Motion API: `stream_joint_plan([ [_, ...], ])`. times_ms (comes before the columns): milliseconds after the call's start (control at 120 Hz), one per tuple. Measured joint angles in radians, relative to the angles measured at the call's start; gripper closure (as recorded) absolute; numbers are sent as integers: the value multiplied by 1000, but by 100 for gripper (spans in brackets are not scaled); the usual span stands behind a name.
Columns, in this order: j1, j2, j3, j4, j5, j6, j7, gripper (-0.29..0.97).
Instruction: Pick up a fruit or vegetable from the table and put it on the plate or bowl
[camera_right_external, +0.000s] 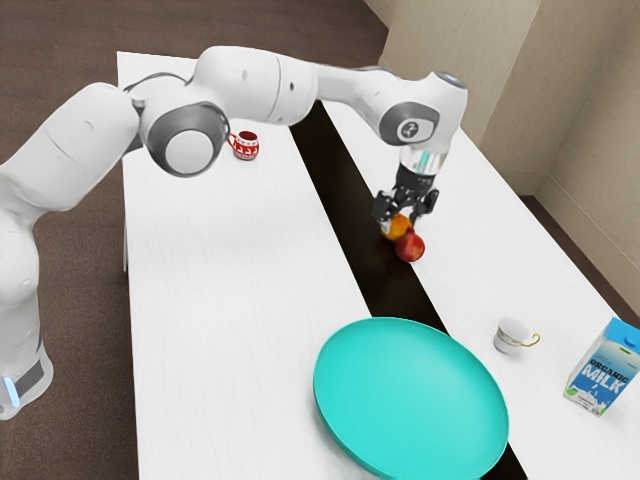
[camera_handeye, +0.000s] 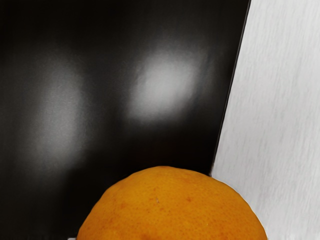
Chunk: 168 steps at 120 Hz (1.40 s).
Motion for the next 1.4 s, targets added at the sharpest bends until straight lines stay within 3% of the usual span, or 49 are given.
stream_joint_plan([
  [233,-72,-152,6,-3,29,-84,2,36],
  [417,-246,-224,8,-4,82,-140,2,36],
  [592,-447,-229,10,-8,112,-170,2,36],
  [742,-556,-218,10,-11,127,-181,1,36],
  [1033,-648,-188,2,-37,124,-186,-2,35],
  [1175,-652,-186,4,-37,126,-182,-7,13],
  [1400,-648,-197,-2,-38,122,-180,-12,3],
])
